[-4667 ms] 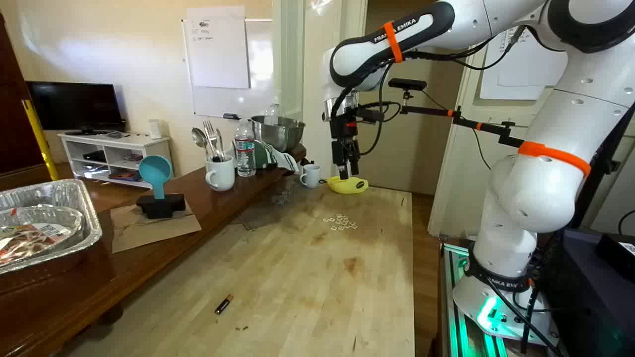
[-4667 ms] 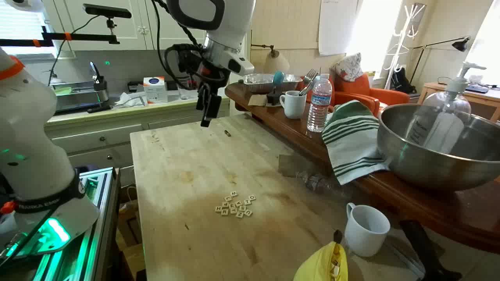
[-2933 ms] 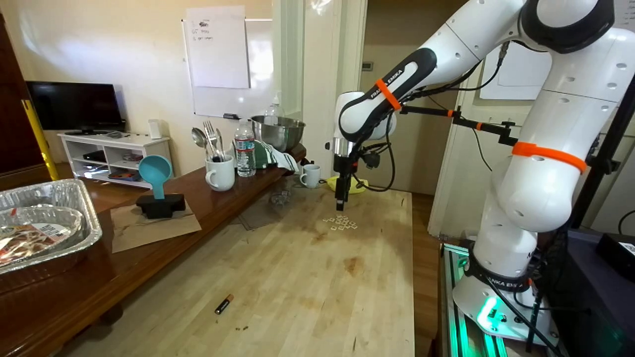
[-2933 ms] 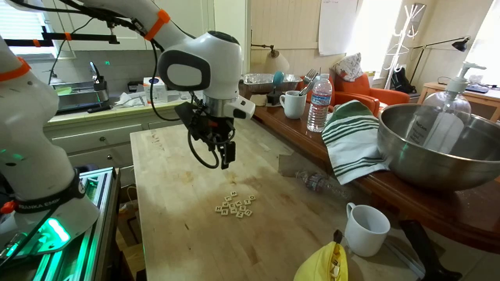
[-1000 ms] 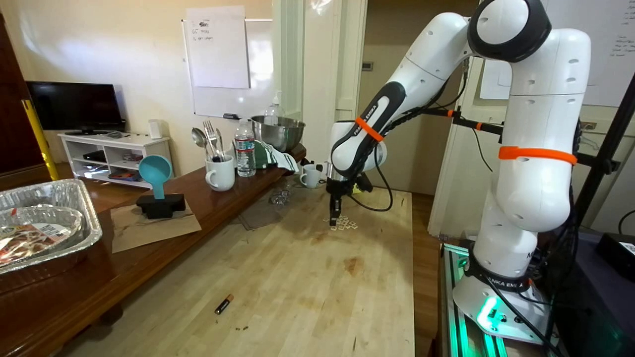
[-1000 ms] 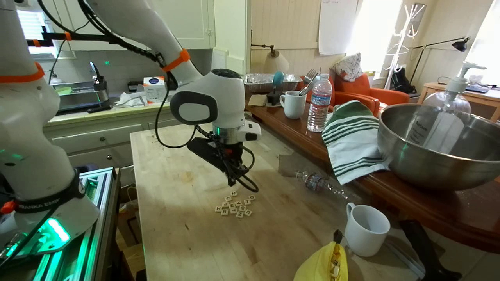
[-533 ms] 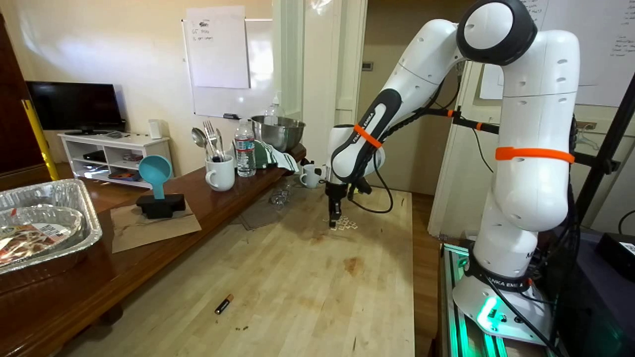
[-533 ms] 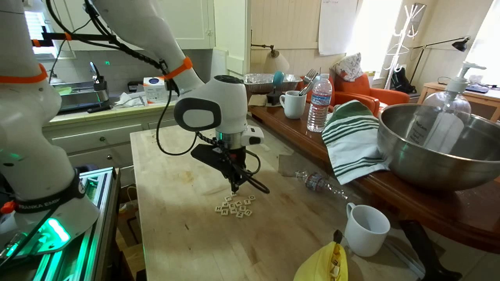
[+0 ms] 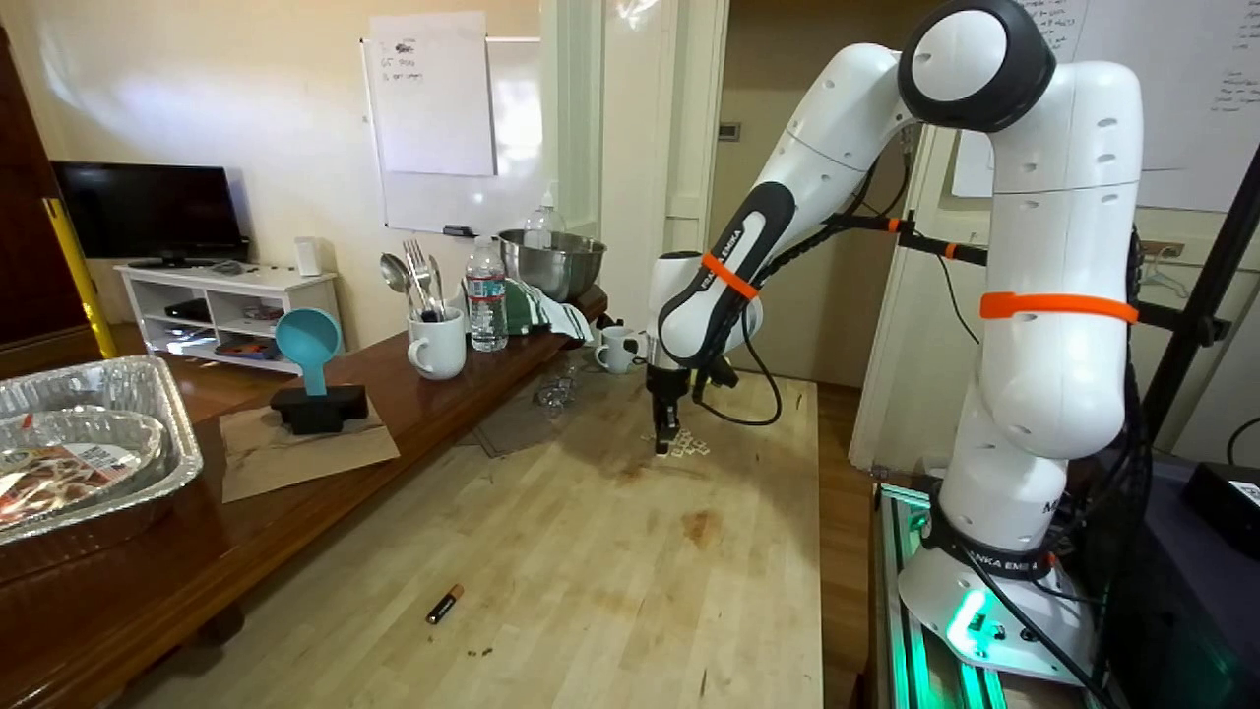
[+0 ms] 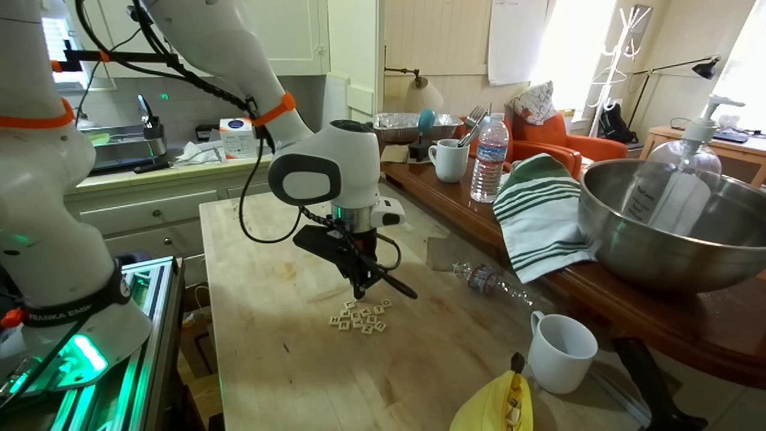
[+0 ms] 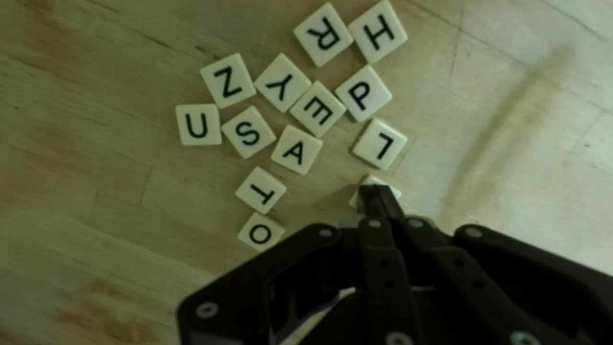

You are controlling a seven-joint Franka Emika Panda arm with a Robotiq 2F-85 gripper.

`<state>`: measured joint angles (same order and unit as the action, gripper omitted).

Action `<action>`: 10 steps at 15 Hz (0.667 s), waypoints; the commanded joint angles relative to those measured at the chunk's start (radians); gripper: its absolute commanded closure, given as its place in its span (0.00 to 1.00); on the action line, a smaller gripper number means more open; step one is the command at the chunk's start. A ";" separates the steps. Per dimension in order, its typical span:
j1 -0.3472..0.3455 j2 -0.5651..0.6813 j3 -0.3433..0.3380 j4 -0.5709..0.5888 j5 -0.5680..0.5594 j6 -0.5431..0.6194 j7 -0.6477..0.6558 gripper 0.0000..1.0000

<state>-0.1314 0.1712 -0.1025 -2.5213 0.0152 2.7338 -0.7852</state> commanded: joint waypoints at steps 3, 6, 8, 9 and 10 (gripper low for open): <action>-0.013 0.033 0.021 -0.004 0.003 0.014 0.082 1.00; -0.004 0.027 0.028 -0.023 0.016 0.016 0.161 1.00; -0.001 0.020 0.034 -0.033 0.022 0.011 0.221 1.00; 0.000 0.018 0.039 -0.041 0.028 0.020 0.249 1.00; 0.003 0.014 0.043 -0.047 0.034 0.018 0.283 1.00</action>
<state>-0.1317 0.1680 -0.0888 -2.5265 0.0223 2.7339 -0.5970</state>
